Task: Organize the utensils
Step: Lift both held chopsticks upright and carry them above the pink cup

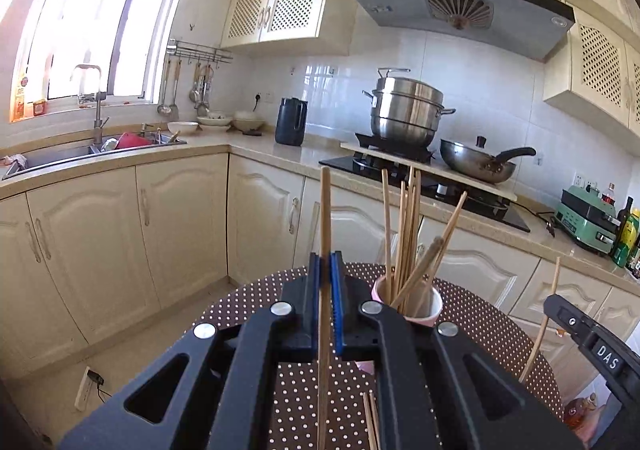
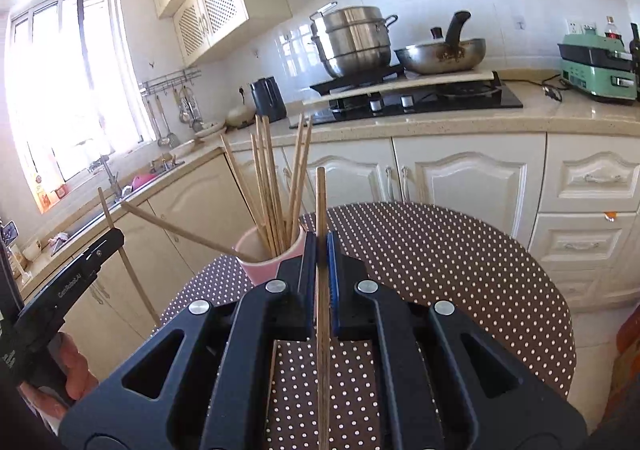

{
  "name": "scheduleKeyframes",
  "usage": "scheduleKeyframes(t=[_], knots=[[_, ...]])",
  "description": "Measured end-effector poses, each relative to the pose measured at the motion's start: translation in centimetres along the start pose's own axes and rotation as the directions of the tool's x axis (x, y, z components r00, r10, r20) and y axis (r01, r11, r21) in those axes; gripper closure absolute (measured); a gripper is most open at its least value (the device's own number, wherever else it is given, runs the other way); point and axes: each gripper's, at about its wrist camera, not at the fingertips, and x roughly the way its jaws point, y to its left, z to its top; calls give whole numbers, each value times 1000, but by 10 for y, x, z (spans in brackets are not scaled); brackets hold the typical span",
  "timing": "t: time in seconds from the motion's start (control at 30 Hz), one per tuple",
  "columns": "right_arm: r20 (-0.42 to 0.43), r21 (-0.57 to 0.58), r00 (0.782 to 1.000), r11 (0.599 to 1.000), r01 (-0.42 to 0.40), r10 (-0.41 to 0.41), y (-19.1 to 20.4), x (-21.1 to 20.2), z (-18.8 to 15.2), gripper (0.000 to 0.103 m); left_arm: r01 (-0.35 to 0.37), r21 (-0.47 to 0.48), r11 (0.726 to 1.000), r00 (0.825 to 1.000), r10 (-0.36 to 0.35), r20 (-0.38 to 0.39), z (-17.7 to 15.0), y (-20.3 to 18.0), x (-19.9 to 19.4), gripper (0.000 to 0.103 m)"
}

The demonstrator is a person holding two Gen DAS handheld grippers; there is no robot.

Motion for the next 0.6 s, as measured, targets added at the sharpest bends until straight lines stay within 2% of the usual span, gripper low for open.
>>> scheduleKeyframes(t=[0.3,0.47,0.6], knots=[[89,8,996,1000,-3,2,6,-9,28,97,-2,-2,1000,995,2,104,35,-2,-7,97],[151,-17,989,1000,2,1,15,-14,53,97,33,-8,999,989,-31,145,58,-4,-9,97],[190,-6,981,1000,-28,29,21,-23,74,97,58,-21,998,983,-53,176,82,-6,-8,97]])
